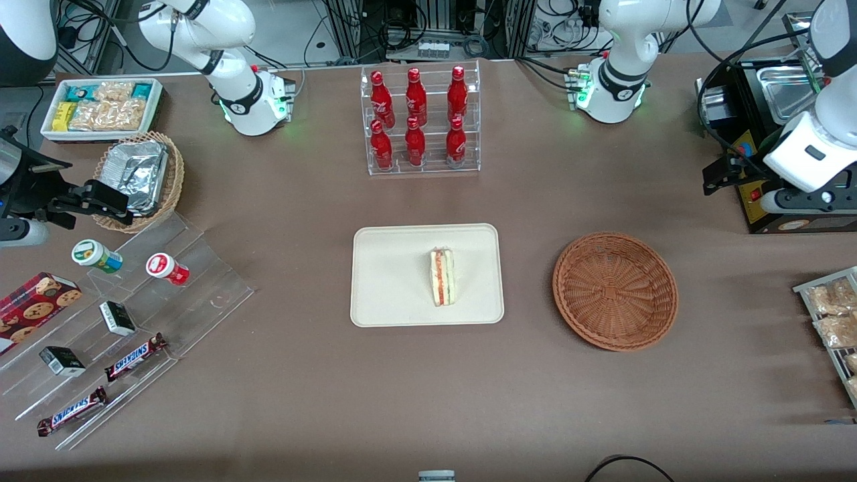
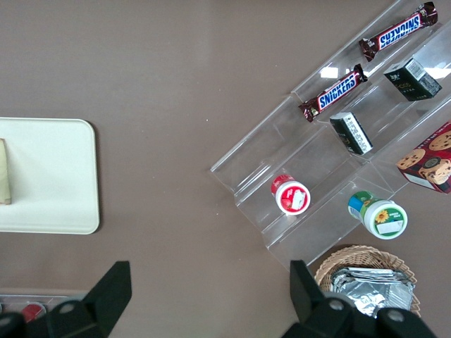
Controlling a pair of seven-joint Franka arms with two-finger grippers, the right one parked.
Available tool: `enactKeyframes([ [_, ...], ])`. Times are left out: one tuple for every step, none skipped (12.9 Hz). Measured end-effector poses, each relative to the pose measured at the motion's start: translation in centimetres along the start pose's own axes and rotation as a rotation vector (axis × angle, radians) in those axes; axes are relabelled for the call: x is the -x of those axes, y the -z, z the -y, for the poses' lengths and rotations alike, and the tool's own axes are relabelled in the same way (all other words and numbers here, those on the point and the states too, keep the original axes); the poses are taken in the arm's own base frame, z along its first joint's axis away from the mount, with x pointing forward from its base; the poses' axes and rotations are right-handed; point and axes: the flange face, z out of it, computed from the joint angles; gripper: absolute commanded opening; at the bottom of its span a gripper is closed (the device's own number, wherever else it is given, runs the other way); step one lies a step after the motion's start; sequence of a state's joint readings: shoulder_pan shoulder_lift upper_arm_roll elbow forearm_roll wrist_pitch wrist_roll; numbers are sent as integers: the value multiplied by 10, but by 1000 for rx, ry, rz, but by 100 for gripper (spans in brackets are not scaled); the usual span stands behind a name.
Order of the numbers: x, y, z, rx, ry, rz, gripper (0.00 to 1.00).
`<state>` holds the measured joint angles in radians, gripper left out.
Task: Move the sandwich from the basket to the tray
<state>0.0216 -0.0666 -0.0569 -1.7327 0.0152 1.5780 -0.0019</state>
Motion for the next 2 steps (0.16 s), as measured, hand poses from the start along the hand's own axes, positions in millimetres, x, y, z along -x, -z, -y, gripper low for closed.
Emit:
enactKeyframes([
  [0,3,5,5,10,-6,100],
  [-1,5,11,14,21,-10,100],
])
